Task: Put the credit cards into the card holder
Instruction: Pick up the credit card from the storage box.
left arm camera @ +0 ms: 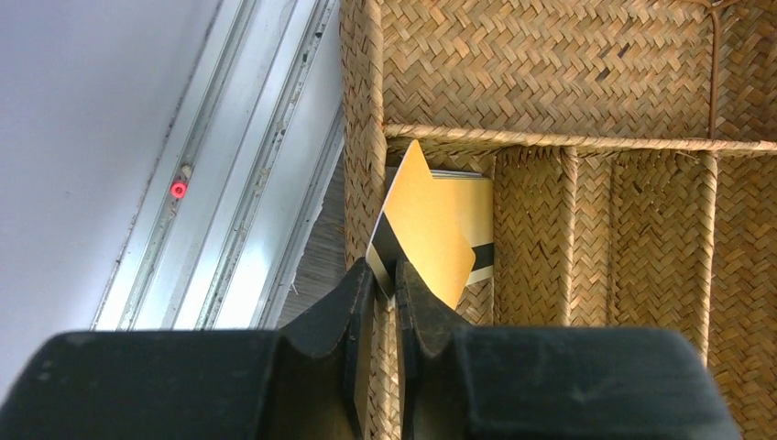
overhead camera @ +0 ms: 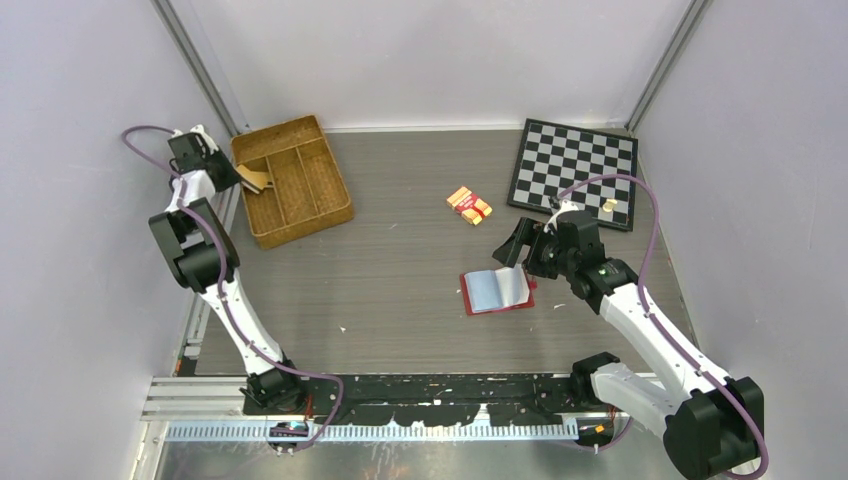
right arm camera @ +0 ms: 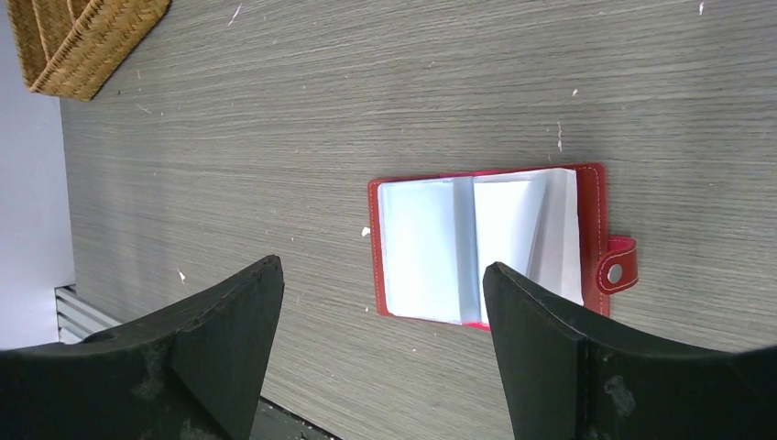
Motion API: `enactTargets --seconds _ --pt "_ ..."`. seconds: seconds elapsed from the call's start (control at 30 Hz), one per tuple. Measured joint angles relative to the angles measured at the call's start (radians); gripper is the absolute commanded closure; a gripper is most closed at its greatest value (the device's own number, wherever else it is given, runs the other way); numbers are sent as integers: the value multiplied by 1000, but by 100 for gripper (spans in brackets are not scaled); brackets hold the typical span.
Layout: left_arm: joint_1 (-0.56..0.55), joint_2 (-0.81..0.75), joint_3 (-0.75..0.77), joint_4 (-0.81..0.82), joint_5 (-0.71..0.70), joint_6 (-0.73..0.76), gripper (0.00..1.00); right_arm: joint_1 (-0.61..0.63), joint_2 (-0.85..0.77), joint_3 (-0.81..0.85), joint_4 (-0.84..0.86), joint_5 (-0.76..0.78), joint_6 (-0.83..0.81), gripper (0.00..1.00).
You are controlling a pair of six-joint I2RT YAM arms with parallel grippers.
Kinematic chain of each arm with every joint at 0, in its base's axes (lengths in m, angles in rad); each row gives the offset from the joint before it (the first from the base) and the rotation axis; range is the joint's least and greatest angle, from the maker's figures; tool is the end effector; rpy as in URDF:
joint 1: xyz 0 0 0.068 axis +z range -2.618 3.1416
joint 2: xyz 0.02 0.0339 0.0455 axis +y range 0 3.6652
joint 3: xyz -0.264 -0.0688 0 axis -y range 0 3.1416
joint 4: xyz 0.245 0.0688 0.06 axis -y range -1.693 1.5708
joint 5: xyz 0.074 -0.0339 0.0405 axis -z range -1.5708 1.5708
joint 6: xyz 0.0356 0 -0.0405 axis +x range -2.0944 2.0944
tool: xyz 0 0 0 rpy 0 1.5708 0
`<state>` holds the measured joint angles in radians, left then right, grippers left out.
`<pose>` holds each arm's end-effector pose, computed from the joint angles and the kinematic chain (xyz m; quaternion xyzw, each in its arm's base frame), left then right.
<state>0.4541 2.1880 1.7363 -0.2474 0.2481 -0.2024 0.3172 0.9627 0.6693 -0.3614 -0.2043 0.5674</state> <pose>0.4554 0.2126 0.2060 -0.2406 0.8684 -0.0587 0.4297 0.1948 0.0716 0.2505 0.0666 0.8909 0.2709 0.3584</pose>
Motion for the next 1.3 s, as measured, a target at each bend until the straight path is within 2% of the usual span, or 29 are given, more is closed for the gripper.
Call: enactTargets --seconds 0.1,0.3,1.3 --pt "8 0 -7 12 15 -4 79 0 0 0 0 -3 1 15" --pt "14 0 -8 12 24 -4 77 0 3 0 2 -8 4 15" --pt "21 -12 -38 43 3 -7 81 0 26 0 18 -45 11 15"
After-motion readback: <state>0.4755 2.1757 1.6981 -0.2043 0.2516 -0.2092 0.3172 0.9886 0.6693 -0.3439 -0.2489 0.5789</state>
